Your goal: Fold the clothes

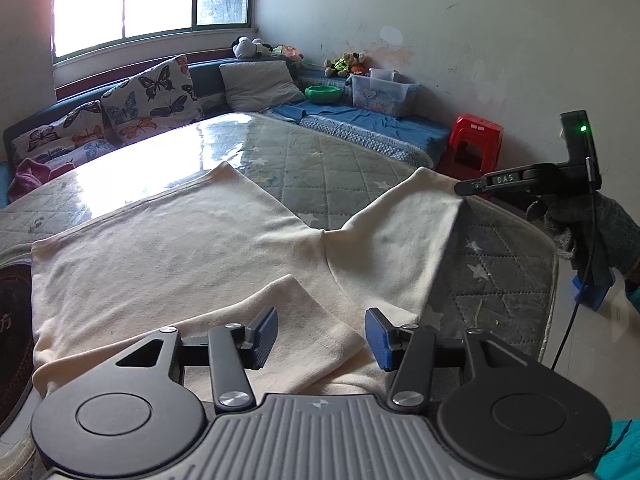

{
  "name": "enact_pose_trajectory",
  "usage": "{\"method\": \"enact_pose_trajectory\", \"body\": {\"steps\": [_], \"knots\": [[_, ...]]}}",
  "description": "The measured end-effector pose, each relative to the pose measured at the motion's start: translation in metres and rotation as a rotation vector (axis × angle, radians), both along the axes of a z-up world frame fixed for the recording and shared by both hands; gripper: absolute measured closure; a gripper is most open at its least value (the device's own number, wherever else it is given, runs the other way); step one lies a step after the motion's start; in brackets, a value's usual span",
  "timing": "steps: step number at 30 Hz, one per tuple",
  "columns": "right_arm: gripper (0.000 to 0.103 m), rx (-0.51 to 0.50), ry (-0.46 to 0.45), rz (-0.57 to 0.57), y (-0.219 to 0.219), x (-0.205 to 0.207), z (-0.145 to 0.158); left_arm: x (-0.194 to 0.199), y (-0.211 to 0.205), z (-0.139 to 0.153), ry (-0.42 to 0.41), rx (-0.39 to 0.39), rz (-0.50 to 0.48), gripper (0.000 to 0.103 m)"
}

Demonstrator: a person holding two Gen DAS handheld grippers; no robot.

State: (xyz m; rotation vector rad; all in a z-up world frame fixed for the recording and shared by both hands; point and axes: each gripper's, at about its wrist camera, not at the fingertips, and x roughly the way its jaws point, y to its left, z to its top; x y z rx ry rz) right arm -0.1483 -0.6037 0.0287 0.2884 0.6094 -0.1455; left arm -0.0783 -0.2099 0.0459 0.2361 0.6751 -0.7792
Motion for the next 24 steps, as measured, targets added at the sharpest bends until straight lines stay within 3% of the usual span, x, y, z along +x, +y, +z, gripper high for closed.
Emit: {"method": "enact_pose_trajectory", "body": {"steps": [10, 24], "knots": [[0.099, 0.061, -0.128, 0.095, -0.022, -0.018, 0.027, -0.003, -0.017, -0.002, 0.005, 0.03, 0.017, 0.051], [0.099, 0.0, -0.158, 0.145, -0.011, -0.024, 0.062, -0.013, -0.007, -0.004, -0.031, -0.036, 0.019, 0.051]]}}
